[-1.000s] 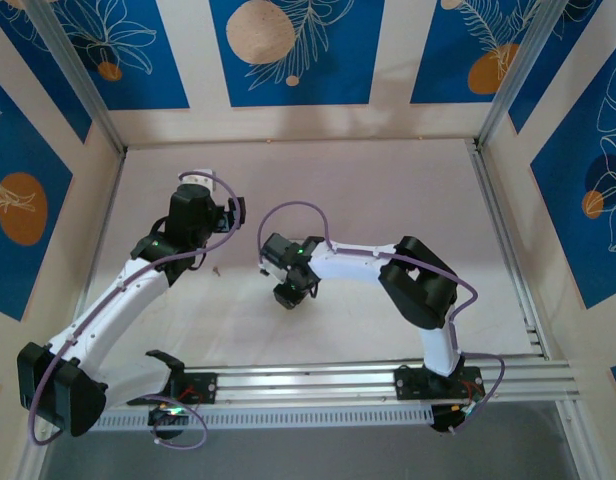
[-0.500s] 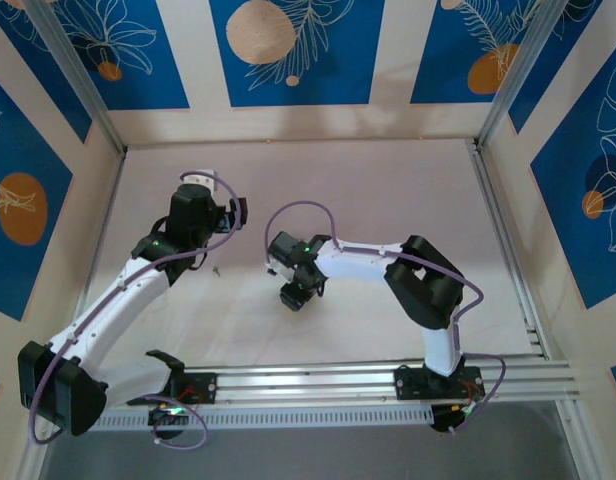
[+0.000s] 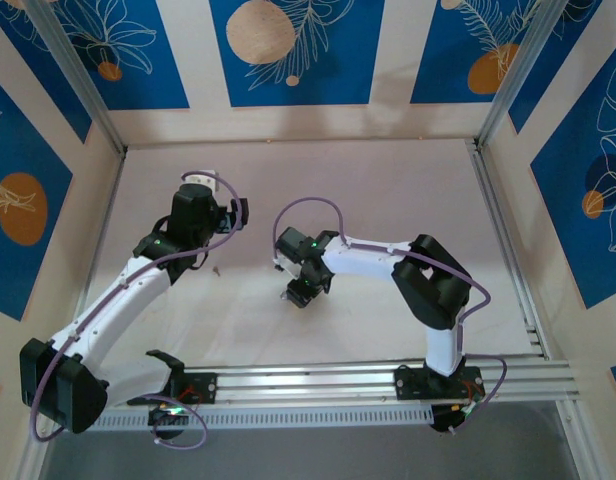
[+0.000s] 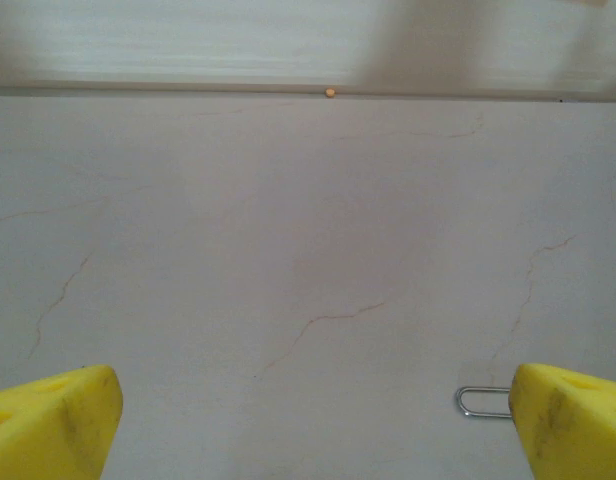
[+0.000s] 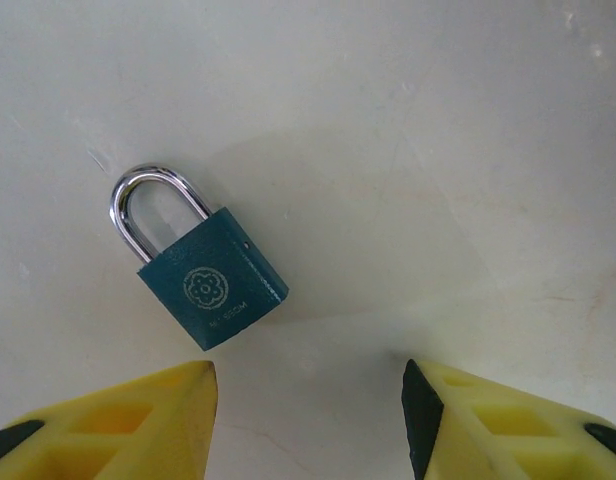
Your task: Unlock with the key
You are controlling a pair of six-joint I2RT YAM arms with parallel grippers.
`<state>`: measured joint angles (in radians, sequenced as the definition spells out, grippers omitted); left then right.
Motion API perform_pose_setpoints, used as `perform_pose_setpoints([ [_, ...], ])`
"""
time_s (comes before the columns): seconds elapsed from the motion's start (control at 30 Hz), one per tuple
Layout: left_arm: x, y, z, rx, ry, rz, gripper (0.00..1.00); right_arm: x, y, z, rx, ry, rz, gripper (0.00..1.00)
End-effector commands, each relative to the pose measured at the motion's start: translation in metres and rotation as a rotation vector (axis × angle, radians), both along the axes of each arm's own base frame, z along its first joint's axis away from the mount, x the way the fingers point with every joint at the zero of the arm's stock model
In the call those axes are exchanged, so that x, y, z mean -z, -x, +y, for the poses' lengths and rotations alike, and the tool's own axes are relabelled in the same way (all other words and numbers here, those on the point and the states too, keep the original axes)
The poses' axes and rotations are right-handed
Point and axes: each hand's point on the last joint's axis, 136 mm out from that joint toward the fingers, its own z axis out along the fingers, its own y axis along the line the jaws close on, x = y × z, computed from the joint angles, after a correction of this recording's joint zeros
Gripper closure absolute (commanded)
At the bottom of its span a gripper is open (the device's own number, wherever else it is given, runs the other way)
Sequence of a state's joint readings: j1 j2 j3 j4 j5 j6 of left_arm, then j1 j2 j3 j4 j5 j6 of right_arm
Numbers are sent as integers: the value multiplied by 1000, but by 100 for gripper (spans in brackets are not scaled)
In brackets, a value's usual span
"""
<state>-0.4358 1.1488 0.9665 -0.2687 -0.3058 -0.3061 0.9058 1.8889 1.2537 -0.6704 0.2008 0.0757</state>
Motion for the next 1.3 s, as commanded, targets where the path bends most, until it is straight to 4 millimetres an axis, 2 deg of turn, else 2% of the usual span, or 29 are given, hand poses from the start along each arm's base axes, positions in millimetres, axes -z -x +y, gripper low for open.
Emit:
perform_pose_setpoints([
  [0.0,5,-4,11,-64,0,9,5,-25,-3,0,18,-54,-16,47],
  [0.13,26,-7,23,-159,-27,112,11,-50,-19,-11,125,-134,-65,48],
  [0.27,62,-11,33,-231,2,248,20,-69,-28,-20,202,-212,-112,50],
  [0.4,105,-7,43,-314,44,395,28,-74,-31,-27,243,-258,-118,51],
  [0.53,148,11,52,-383,48,547,38,-74,-32,-34,266,-307,-109,51],
  [0.6,163,18,54,-394,44,587,41,-75,-33,-36,275,-324,-113,51],
  [0.97,221,38,51,-404,3,779,58,-89,-31,-37,282,-386,-127,53],
  [1.27,233,48,54,-403,-4,814,69,-89,-34,-40,290,-386,-140,54],
])
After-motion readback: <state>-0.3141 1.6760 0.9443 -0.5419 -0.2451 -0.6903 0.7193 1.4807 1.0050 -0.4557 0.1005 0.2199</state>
